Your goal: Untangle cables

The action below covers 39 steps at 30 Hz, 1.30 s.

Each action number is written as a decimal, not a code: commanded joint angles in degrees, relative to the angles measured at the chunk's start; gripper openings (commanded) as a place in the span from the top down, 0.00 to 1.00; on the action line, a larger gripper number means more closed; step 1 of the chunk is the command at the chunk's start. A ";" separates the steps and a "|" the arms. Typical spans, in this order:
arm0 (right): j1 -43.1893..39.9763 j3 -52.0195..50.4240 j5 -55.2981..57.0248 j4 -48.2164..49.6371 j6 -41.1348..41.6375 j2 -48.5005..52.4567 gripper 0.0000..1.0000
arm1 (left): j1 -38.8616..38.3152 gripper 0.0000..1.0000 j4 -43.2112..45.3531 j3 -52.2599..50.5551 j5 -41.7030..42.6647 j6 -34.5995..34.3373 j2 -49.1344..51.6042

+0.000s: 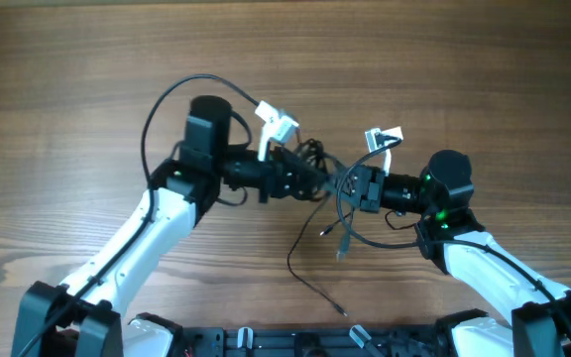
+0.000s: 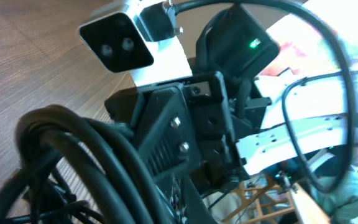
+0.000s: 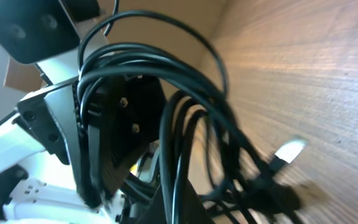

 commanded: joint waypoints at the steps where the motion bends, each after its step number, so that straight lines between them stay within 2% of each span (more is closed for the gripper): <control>1: -0.39 0.33 -3.17 0.00 -0.52 -0.61 0.96 | -4.00 0.96 4.48 0.31 -7.63 -4.81 -1.40; 4: -0.39 0.33 -3.15 -4.42 -4.68 -0.61 0.95 | -4.48 0.96 10.95 0.31 -9.62 -10.01 -1.40; 7: -0.42 0.33 -2.43 -6.95 -7.15 -0.61 0.95 | -3.23 0.96 11.54 0.31 -9.57 -12.11 -1.40; 8: -0.42 0.33 -2.03 -6.60 -7.13 -0.61 0.92 | -3.06 0.96 10.95 0.31 -9.57 -12.57 -1.40; 9: -0.44 0.33 -1.70 -5.88 -7.13 -0.61 0.83 | -2.99 0.96 10.58 0.31 -9.57 -13.38 -1.40; 11: -0.63 0.33 -1.42 -3.89 -6.91 -0.61 0.74 | -3.02 0.96 10.36 0.31 -9.60 -14.38 -1.40; 13: -1.18 0.35 -1.42 -1.64 -5.73 -0.61 0.50 | -2.99 0.96 10.32 0.31 -9.60 -14.67 -1.40; 14: -2.05 0.35 -1.44 -0.72 -4.94 -0.63 0.27 | -2.99 0.96 10.34 0.31 -9.94 -16.06 -1.40; 15: -3.82 0.35 -1.79 -0.46 -3.96 -0.63 0.00 | -2.99 0.96 10.19 0.31 -11.96 -18.64 -1.40; 24: -18.29 0.31 -7.08 -4.81 -2.16 -0.63 0.01 | -2.99 0.96 10.12 0.31 -31.34 -36.83 -1.40; 27: -18.40 0.24 -5.27 -11.50 -2.82 -0.61 0.00 | -2.99 0.96 10.10 0.31 -36.17 -42.77 -1.40; 32: -18.40 0.22 6.75 -32.28 -3.82 -0.61 0.00 | -2.99 0.96 9.88 0.31 -44.78 -55.08 -1.40; 34: -18.38 0.13 4.79 -34.75 -6.54 -0.61 0.00 | -2.99 0.96 7.93 0.31 -49.96 -61.09 -1.40; 39: -18.38 -0.02 -0.50 -36.30 -7.45 -0.63 0.00 | -2.99 0.96 -1.36 0.31 -64.76 -74.90 -1.40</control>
